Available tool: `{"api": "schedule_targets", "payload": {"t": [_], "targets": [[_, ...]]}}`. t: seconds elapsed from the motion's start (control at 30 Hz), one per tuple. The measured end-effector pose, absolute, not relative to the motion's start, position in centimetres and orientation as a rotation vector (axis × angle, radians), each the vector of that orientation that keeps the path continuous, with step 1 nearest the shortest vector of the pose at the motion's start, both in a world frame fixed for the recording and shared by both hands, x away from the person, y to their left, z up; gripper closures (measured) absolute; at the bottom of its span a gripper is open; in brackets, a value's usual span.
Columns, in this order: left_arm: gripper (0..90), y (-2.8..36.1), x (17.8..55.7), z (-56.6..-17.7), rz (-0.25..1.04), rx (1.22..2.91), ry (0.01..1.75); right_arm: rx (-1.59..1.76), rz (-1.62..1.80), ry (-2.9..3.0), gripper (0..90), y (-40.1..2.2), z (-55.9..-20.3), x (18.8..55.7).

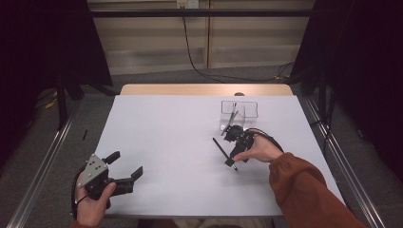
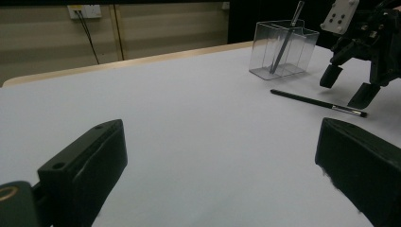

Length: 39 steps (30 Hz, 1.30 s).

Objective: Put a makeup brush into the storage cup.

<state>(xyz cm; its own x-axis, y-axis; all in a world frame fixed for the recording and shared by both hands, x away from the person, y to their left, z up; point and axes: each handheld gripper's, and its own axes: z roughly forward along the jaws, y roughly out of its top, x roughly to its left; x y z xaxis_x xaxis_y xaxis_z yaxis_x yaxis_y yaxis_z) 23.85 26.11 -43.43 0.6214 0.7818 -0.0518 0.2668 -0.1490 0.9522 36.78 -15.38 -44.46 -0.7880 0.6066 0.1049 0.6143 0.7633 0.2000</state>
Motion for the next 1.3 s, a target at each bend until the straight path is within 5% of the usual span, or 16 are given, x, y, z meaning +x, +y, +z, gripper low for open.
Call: {"api": "schedule_targets", "payload": {"t": [0.73,1.3], "targets": [[3.1,26.0,23.8,-43.5,0.559,1.727,0.854,-1.028,-0.225,-2.971,40.7,-14.3,-45.2,36.2],[3.1,25.9,23.8,-43.5,0.561,1.735,0.846,-1.075,-0.196,-2.957,76.4,-14.7,-44.9,37.0]]}}
